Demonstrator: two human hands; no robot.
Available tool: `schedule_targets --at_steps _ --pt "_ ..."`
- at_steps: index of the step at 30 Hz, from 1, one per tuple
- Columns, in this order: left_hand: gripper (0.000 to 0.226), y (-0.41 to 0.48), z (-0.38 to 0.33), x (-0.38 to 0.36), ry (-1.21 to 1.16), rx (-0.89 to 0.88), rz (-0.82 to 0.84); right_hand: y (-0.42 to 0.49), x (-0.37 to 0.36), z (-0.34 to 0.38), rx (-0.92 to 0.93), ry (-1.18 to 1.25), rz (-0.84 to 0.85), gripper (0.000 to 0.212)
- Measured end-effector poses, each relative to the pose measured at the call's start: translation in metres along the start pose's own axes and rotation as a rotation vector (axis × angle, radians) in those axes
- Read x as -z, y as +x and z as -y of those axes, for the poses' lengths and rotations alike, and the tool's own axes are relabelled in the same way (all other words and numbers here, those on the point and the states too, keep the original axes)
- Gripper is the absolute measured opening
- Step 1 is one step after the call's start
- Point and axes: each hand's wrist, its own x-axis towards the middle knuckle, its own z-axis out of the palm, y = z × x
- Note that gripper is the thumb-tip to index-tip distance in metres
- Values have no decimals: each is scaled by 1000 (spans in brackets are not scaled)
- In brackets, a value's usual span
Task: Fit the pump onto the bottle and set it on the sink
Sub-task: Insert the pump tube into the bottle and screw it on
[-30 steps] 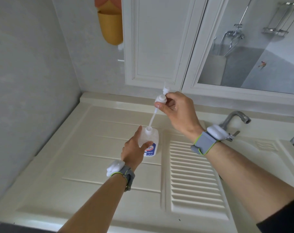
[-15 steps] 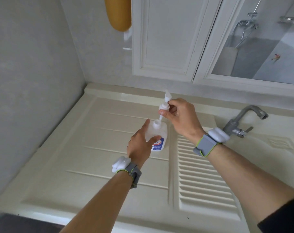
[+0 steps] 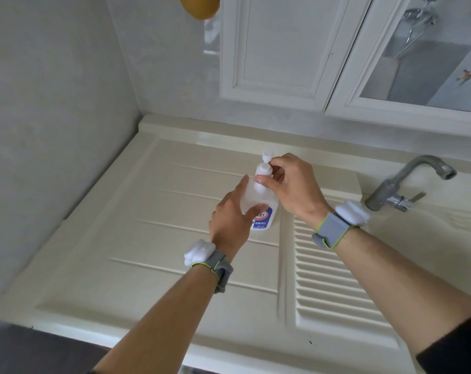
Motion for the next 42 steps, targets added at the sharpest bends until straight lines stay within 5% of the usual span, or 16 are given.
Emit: schedule_targets --at_steps 16,24,28,32,38,42 --pt "80 -1 -3 0 -12 -1 -9 -11 -12 -7 -64 -1 -34 27" --pt "81 -1 -5 0 -7 -1 -28 -12 -18 -8 -117 -39 -93 54" --pt "81 0 -4 1 -2 0 -20 -11 -12 -13 -161 -25 20 53" --pt "80 0 -1 0 -3 13 -12 -11 -6 -24 -264 275 169 45" --pt "80 -1 -1 -3 -13 6 -21 -14 -15 -19 -260 391 17 29" --pt "81 0 -1 -3 -13 -6 -31 -14 -21 -15 -276 334 -41 45"
